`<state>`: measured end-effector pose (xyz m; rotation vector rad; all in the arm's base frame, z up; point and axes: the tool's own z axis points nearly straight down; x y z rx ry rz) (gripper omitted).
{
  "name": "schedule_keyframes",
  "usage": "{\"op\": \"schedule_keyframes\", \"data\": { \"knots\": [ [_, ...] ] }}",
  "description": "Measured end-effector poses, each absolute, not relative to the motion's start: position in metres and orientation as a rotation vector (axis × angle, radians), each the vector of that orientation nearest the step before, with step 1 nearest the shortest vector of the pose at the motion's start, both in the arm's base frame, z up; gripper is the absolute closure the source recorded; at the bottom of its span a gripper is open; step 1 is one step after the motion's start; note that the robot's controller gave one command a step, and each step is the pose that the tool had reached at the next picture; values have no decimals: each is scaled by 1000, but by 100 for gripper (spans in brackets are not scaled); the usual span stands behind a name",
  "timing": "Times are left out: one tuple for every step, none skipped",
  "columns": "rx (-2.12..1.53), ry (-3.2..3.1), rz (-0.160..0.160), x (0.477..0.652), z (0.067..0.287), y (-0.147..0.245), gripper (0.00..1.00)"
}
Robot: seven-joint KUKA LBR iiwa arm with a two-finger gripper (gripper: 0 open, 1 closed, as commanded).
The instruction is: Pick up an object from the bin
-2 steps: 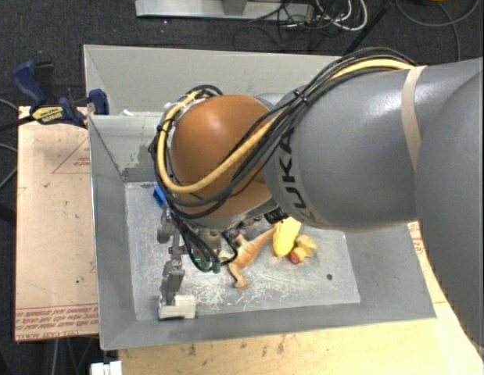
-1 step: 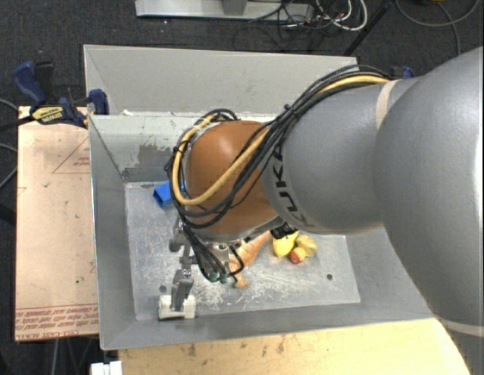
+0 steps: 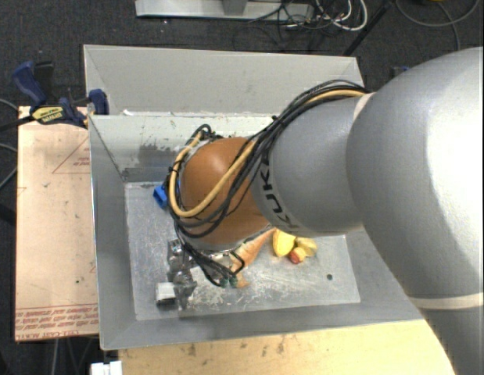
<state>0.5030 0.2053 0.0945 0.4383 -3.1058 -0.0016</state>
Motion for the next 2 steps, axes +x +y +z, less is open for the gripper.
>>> {"op": "schedule_keyframes", "data": {
  "knots": [
    [439,-3106,-2,503,94,205,100],
    [395,-3118,-2,519,202,213,100]
  ]
}}
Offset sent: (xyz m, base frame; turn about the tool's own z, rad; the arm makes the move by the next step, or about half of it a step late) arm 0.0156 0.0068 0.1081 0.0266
